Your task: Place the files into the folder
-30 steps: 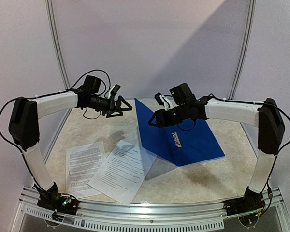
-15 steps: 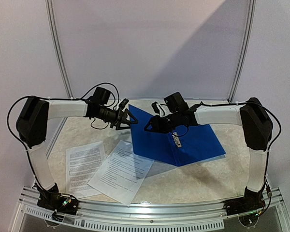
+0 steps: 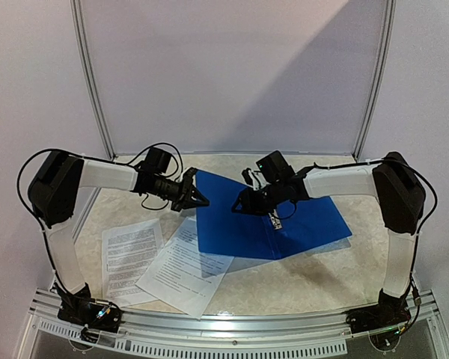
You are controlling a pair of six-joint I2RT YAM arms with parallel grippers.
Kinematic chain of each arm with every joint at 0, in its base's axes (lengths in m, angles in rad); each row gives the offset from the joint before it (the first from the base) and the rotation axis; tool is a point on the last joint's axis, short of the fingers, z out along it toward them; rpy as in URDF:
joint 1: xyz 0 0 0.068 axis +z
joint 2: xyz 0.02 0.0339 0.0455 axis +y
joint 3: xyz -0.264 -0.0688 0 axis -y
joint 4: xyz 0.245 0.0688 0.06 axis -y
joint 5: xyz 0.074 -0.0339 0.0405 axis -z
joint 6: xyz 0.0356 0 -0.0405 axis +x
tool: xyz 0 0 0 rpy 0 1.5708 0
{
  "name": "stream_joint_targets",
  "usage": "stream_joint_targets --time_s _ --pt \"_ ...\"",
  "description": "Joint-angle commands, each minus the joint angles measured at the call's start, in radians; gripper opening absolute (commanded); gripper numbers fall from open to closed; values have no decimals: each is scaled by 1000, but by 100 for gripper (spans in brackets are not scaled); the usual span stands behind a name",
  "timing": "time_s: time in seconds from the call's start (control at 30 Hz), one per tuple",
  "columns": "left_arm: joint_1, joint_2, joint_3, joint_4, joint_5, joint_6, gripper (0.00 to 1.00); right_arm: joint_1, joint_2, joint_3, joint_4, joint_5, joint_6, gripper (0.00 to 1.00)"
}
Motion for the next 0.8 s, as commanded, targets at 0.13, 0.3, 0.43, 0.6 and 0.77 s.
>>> stream_joint_targets --time_s 0.13,0.3,0.43,0.6,0.77 --pt "-16 -76 -19 -78 -29 40 0 -126 -278 -265 -153 194 121 38" --pt "-34 -69 -19 -81 -24 22 0 -178 -310 -336 -100 106 140 36" --pt "-42 -69 -11 -82 -17 18 0 -186 -216 -304 -65 26 155 31" --pt "-42 -98 -28 -76 -38 24 0 -188 -152 -320 -31 -6 197 24" --pt "-44 -97 -32 -60 -30 7 0 -188 -158 -368 22 -72 230 17"
